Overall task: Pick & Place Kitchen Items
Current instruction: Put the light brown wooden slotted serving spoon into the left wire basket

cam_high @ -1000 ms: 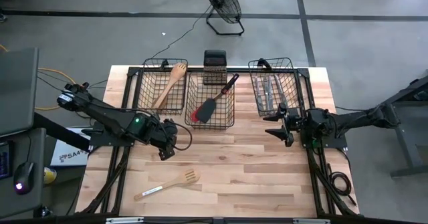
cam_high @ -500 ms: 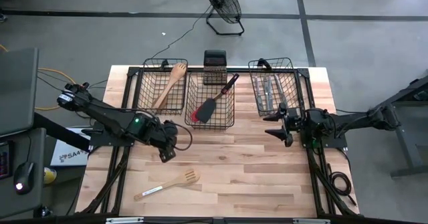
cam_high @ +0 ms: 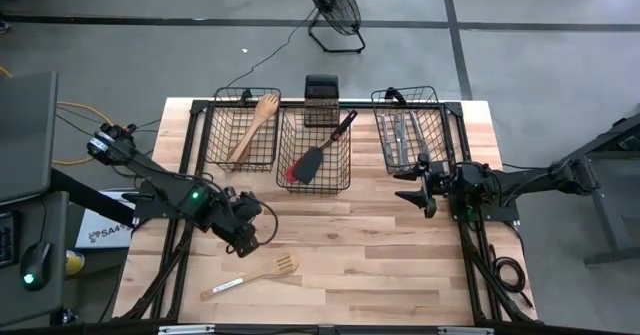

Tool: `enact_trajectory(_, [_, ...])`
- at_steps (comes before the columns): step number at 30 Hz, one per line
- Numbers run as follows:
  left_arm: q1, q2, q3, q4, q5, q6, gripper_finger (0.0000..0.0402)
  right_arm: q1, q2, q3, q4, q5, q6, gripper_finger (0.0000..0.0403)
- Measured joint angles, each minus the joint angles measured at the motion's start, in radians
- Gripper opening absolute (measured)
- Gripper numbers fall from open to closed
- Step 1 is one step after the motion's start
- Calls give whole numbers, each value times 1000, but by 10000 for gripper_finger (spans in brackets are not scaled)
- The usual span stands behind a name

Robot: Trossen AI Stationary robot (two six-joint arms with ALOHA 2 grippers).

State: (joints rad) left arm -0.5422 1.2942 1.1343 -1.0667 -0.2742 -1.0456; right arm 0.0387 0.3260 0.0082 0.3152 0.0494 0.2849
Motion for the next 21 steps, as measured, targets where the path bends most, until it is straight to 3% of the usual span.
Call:
enact_trajectory(13, [-10,1,0,26,29,-156,163,0,0,-1,1,0,-1,263])
enact_trajectory(21, [-29,79,0,49,88,-278,163,0,0,-2,0,0,-1,263])
